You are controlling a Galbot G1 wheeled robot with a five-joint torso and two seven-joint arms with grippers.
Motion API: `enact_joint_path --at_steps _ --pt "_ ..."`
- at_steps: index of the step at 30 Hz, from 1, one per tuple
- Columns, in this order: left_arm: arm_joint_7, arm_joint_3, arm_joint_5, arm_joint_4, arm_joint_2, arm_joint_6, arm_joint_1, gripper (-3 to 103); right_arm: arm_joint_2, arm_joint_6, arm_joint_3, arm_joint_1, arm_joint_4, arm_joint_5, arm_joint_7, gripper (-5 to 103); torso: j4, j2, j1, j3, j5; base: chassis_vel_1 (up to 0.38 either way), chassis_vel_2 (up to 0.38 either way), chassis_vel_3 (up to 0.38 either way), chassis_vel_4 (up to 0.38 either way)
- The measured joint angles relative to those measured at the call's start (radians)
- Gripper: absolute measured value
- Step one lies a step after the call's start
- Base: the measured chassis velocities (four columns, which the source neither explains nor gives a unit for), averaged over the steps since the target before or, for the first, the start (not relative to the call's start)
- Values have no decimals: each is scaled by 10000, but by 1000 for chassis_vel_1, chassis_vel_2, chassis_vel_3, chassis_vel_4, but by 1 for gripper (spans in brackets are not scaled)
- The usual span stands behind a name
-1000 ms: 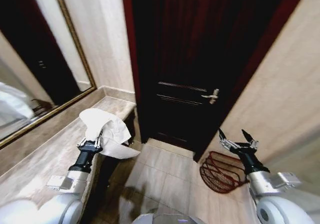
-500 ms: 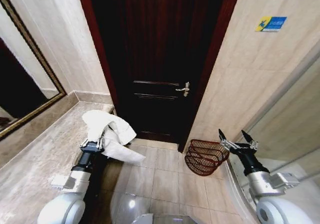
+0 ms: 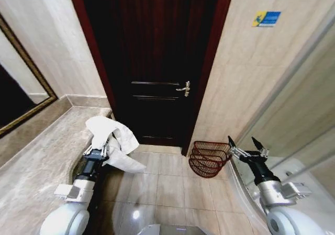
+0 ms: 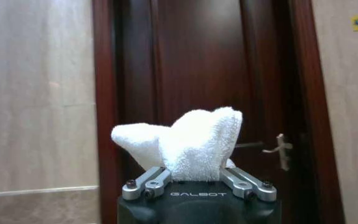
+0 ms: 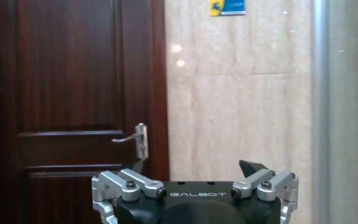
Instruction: Discard the used towel into the hamper.
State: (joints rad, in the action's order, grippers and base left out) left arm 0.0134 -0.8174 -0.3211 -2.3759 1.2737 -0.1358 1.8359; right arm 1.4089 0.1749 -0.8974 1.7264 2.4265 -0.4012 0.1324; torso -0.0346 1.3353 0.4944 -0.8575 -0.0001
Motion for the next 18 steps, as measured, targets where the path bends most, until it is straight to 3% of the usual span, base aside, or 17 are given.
enact_joint_path --at_steps 18 --pt "24 41 92 177 25 -86 -31 11 18 3 36 -105 -104 -6 161 100 2 -977 -444 545 1 -124 -111 -112 -119"
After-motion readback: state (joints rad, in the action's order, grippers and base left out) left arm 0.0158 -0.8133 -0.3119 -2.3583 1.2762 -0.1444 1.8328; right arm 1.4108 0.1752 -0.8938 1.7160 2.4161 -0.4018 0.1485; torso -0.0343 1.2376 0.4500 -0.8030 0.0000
